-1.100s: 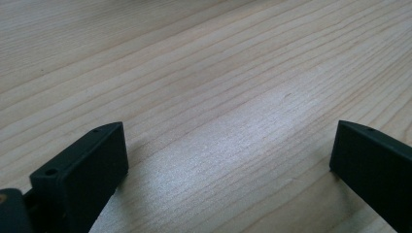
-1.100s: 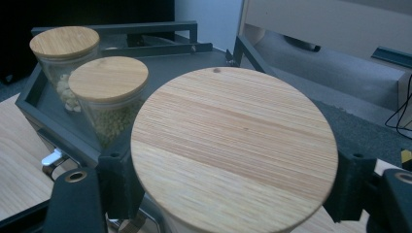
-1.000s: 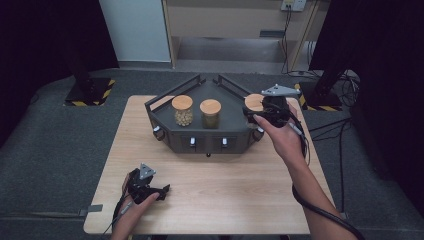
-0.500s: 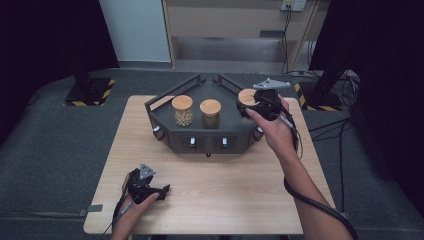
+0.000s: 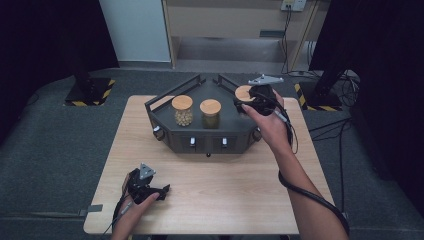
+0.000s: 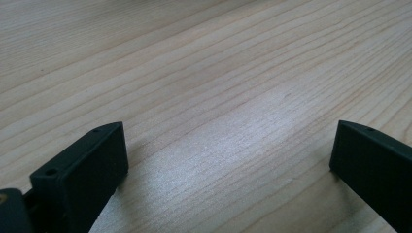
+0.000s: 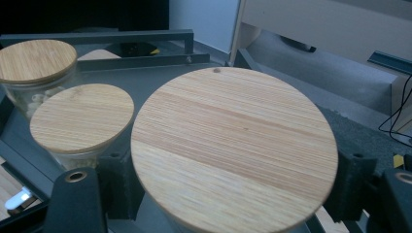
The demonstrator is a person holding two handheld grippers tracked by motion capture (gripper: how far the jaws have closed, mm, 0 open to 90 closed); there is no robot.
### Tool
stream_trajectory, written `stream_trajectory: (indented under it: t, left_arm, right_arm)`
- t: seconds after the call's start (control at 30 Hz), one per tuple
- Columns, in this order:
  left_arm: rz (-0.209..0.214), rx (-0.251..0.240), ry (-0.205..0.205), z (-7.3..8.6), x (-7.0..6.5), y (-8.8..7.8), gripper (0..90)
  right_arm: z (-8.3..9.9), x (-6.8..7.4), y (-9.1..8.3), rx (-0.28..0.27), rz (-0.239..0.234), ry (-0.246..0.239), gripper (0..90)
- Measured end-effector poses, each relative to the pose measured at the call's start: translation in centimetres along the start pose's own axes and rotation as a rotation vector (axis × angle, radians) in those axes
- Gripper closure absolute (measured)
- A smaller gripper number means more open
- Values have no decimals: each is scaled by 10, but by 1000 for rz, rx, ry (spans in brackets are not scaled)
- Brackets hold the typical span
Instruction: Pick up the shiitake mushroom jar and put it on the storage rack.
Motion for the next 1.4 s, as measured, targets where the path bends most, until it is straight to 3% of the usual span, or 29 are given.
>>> stream_trajectory:
  t: [0.53,1.4]
  left_arm:
    - [-1,0,0,0,0,0,0]
    - [-1,0,0,0,0,0,0]
  right_arm:
    - [1,-3,11,4,30,19,255]
    - [23,4,24,26,-8,53,255]
Point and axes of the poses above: each handheld gripper's, and its own axes: y roughly forward along the jaws, z roughly out of its underside, x roughly to its left, the point moved 5 cm from there along y, roughly forward along the jaws, and after that the axes turned 15 degrees about z, right-handed, at the moved point
